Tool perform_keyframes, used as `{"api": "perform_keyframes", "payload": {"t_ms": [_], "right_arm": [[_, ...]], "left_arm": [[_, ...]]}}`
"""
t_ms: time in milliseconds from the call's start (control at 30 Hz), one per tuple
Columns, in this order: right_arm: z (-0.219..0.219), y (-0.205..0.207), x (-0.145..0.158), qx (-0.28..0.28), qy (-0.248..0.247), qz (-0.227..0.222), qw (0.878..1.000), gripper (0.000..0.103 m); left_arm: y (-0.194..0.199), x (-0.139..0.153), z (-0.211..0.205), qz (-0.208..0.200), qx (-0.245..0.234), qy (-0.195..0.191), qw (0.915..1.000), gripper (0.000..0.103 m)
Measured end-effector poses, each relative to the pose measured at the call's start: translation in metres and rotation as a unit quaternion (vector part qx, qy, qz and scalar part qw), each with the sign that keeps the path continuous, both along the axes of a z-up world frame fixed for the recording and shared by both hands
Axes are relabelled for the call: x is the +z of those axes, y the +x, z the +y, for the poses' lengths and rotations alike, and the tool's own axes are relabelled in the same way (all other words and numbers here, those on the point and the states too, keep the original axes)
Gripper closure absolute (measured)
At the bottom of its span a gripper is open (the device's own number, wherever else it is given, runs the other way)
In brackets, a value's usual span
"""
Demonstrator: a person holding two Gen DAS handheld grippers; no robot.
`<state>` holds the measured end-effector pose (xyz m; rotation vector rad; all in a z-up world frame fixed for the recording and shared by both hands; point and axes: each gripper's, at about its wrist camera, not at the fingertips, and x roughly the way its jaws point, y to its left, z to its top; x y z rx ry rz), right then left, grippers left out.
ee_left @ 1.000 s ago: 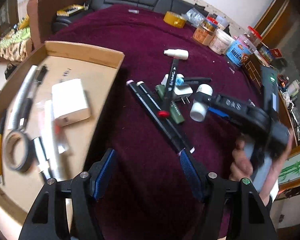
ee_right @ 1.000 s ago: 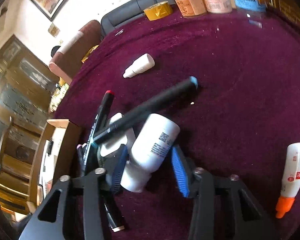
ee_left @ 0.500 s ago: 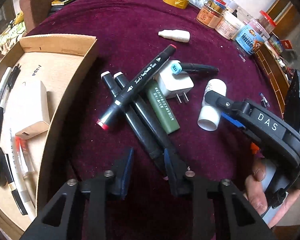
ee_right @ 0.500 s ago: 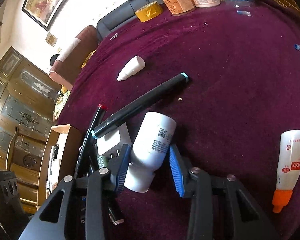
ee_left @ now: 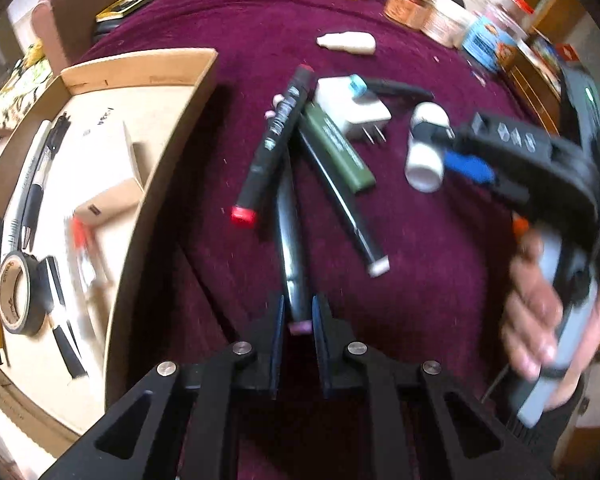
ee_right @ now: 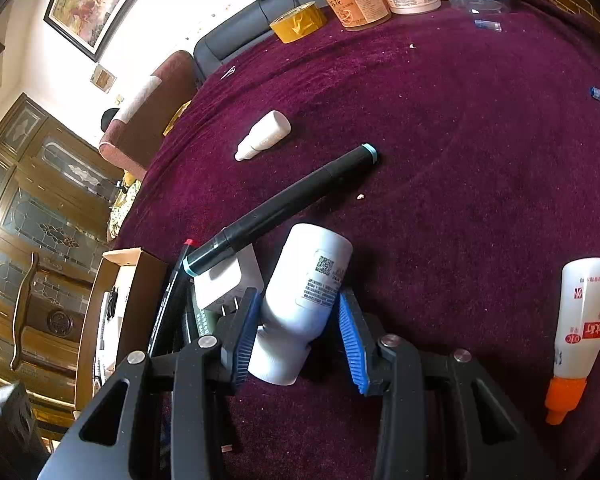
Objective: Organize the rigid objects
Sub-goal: 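Grasp the white bottle with the right tool while the left tool grasps the black marker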
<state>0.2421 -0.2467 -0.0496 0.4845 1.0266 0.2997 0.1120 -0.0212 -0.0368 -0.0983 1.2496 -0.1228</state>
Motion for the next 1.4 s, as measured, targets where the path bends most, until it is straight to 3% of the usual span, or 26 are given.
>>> {"api": "perform_keyframes", "payload": {"t_ms": [67, 133, 167, 200, 333, 600, 767, 833, 1000, 1167, 1267, 1400], "right_arm": [[0.0, 0.0, 0.0, 0.0, 0.001, 0.0, 1.0, 0.065], [0.0, 0.0, 0.0, 0.0, 0.001, 0.0, 1.0, 0.065], [0.0, 0.0, 0.0, -0.001, 0.002, 0.0, 1.0, 0.065], [0.0, 0.0, 0.0, -0.001, 0.002, 0.0, 1.0, 0.065], [0.0, 0.0, 0.0, 0.0, 0.0, 0.0, 1.0, 0.065], [-0.001, 0.0, 0.0, 0.001, 0.001, 0.0, 1.0, 0.065], [-0.001, 0.001, 0.0, 0.0, 0.001, 0.0, 1.0, 0.064], [-0.001, 0.001, 0.001, 0.001, 0.001, 0.0, 1.0, 0.064], [0.0, 0.0, 0.001, 0.001, 0.0, -0.001, 1.0, 0.065], [0.001, 0.0, 0.001, 0.001, -0.002, -0.003, 1.0, 0.064], [0.001, 0.0, 0.001, 0.001, -0.004, -0.004, 1.0, 0.064], [0.003, -0.001, 0.001, -0.001, -0.008, -0.007, 1.0, 0.065]], "left_arm": [[-0.005, 0.003, -0.001, -0.008, -0.012, 0.011, 0.9998, 0.086], [-0.006, 0.012, 0.002, -0.021, -0.01, 0.013, 0.9996, 0.066], [-0.006, 0.02, 0.006, -0.039, -0.006, 0.009, 0.9992, 0.052], [-0.004, 0.028, 0.008, -0.061, -0.002, 0.009, 0.9981, 0.045], [0.016, 0.047, 0.012, -0.102, 0.008, 0.015, 0.9947, 0.039], [0.08, 0.027, 0.022, -0.081, 0.024, 0.006, 0.9964, 0.039], [0.064, 0.029, 0.016, -0.07, 0.019, 0.007, 0.9973, 0.04], [0.05, 0.031, 0.008, -0.079, 0.008, 0.018, 0.9967, 0.045], [0.028, 0.015, -0.015, -0.05, -0.021, 0.058, 0.9969, 0.073], [0.023, 0.001, -0.021, -0.038, -0.026, 0.059, 0.9972, 0.074], [0.022, -0.008, -0.019, -0.038, -0.016, 0.057, 0.9975, 0.084], [0.018, -0.007, -0.011, -0.037, -0.003, 0.035, 0.9987, 0.086]]}}
